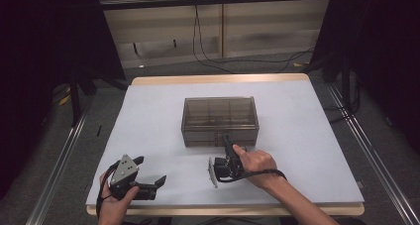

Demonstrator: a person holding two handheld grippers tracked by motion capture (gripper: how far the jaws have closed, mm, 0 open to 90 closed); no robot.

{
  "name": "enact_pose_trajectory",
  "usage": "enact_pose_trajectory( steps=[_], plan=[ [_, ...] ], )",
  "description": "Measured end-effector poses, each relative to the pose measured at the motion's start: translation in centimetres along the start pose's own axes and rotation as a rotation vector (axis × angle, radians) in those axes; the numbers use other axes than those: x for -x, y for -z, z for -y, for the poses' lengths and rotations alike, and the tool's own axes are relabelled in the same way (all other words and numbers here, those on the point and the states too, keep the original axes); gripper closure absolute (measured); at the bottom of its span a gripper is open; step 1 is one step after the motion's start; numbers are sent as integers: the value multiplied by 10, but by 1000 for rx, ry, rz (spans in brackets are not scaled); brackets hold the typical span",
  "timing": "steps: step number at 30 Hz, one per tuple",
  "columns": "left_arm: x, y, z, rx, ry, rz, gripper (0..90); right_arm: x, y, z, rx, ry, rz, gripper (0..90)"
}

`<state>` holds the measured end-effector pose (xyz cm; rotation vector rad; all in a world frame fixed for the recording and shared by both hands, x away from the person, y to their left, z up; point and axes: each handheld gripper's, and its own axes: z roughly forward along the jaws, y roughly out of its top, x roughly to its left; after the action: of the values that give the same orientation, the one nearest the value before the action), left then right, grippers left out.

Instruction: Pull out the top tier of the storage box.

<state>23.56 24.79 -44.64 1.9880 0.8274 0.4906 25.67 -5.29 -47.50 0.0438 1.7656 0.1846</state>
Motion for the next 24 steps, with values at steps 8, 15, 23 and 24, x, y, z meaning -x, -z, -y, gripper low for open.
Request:
enact_pose_trajectory(
  steps=[8, 15, 23, 24],
  plan=[
    [0, 0, 0, 1, 2, 0, 19, 0, 4, -1, 4, 1, -7, 818],
    [0, 0, 0, -1, 6, -1, 19, 0, 9, 0, 10, 0, -14, 818],
    [0, 0, 0, -1, 5, -1, 19, 1, 12, -1, 14, 0, -19, 817],
    [0, 0, 0, 0, 5, 0, 19, 0, 13, -1, 13, -8, -20, 817]
  ],
)
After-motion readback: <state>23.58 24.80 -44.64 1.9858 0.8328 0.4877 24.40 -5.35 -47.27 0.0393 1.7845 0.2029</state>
